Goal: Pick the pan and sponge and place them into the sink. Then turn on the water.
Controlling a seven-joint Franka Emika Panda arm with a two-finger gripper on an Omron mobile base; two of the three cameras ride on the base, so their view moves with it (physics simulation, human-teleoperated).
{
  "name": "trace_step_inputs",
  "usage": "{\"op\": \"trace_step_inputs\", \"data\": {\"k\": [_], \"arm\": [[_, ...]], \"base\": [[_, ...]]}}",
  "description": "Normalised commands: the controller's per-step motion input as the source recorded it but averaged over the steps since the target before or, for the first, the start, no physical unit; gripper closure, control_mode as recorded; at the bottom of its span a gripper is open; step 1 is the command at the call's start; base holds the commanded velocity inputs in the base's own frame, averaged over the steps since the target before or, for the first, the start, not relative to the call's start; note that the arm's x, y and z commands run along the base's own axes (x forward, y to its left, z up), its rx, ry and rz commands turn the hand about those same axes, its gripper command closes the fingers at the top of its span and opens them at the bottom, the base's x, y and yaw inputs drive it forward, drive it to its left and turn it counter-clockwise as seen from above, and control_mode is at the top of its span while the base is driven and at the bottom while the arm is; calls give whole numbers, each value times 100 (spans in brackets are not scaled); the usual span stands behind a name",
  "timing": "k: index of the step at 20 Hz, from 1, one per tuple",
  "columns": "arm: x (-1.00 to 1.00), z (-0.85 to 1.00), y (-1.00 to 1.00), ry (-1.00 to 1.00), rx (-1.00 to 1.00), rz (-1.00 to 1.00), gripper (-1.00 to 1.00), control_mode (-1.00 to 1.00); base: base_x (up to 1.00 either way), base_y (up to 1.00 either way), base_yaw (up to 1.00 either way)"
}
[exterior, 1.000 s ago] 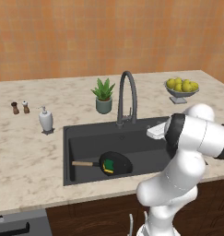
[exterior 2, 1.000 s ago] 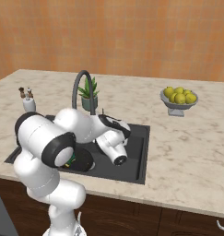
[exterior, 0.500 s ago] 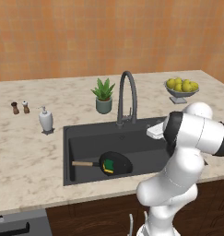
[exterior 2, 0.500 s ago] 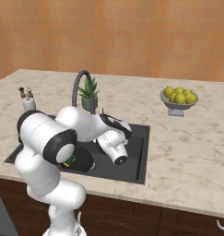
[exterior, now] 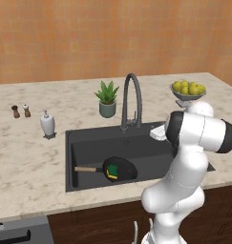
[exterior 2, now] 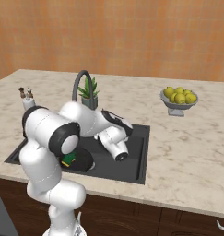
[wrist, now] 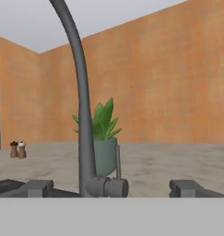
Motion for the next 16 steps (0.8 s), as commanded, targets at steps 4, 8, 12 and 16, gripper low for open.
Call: {"op": "trace_step_inputs", "data": {"k": [4,8,12,16], "arm": [[20,-8,0,-3,0,0,-100,-100],[27,0,5,-2,0,0,-100,-100],[23,-5,10,-3,0,0,-100,-100],[18,-2,8,-2,0,0,-100,-100]], "base": [[0,0,0],[0,0,0],[0,0,0],[0,0,0]]}}
